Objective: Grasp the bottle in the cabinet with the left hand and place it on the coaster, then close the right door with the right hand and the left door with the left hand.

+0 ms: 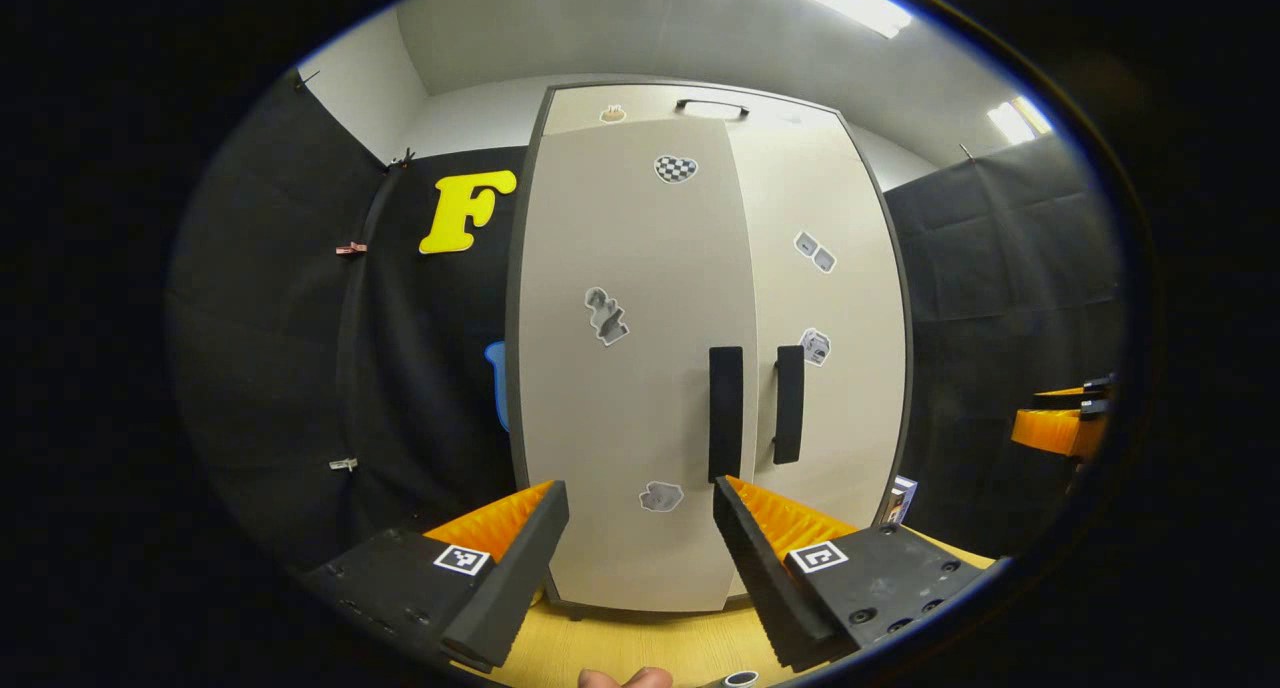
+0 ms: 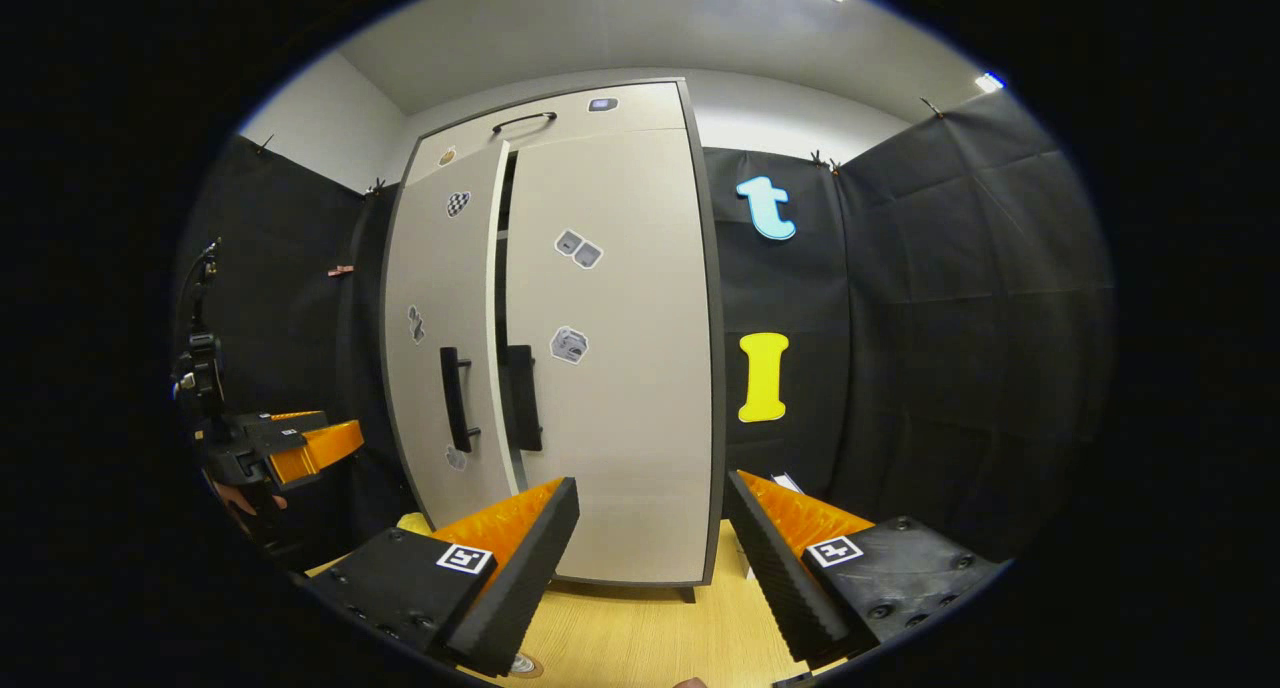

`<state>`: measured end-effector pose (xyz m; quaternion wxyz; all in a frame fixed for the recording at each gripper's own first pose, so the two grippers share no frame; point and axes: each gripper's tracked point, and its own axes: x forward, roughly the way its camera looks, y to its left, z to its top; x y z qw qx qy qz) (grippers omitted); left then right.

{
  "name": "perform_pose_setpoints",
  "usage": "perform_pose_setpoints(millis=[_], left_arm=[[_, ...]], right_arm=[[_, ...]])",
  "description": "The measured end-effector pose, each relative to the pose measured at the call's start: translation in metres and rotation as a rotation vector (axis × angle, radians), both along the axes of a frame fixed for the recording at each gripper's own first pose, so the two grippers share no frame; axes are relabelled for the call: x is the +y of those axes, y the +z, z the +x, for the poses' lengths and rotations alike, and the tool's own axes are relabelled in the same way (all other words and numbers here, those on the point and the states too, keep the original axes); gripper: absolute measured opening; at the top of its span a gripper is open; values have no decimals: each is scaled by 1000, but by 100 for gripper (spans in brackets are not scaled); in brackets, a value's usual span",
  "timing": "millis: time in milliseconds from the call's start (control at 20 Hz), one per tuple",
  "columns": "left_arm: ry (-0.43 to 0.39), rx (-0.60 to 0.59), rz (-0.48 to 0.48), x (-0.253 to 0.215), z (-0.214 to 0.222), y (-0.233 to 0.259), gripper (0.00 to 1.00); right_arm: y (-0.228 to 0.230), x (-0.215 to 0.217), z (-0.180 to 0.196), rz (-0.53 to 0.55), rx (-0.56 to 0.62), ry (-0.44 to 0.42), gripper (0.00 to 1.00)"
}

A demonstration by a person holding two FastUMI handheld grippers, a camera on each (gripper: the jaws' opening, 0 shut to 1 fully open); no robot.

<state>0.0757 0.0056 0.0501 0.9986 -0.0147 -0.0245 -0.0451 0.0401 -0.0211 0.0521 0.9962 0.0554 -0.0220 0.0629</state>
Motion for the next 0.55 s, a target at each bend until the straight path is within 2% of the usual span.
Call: perform_pose_setpoints(millis=[550], left_arm=[[14, 0, 10, 45, -69, -1, 93]], right_arm=[[15, 26, -35, -16, -49, -37, 98]])
